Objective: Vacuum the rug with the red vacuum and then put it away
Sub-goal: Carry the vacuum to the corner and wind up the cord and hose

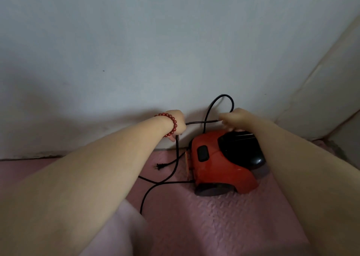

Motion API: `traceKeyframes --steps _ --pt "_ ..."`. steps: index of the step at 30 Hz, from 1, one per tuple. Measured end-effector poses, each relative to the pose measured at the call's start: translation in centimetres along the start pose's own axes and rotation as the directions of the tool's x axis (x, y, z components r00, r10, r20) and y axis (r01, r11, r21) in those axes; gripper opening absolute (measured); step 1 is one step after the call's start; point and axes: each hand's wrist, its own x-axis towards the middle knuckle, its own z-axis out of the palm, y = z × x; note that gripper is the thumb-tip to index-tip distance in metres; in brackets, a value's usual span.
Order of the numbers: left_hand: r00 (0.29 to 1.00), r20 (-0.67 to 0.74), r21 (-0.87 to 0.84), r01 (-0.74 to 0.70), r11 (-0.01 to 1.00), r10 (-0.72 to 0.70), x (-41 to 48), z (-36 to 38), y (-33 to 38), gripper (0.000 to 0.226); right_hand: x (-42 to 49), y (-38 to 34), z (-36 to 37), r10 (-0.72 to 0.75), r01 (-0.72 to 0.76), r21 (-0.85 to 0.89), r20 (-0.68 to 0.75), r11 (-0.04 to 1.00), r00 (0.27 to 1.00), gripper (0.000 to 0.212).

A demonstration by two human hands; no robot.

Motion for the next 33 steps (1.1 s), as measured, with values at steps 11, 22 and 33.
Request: traceKeyframes --steps 11,22,33 --pt "0.964 0.258 0.25 -0.001 0.968 -0.065 -0.5 0.1 0.2 0.036 -1.7 -6.1 0.8 -0.17 0.196 0.193 -0.14 0.961 0.975 0.024" --pt "0.975 -0.214 0.232 0.1 0.968 -0.05 -0.5 -1.6 -0.3 0.046 -4.2 -8.5 0.2 -0.445 0.421 0.187 0.113 0.888 0.888 0.03" --pt "0.948 -0.136 0.183 -0.261 0.948 0.287 -0.1 -1.1 0.6 0.029 -2.7 -4.2 0.2 -0.306 0.318 -0.027 0.214 0.948 0.928 0.025"
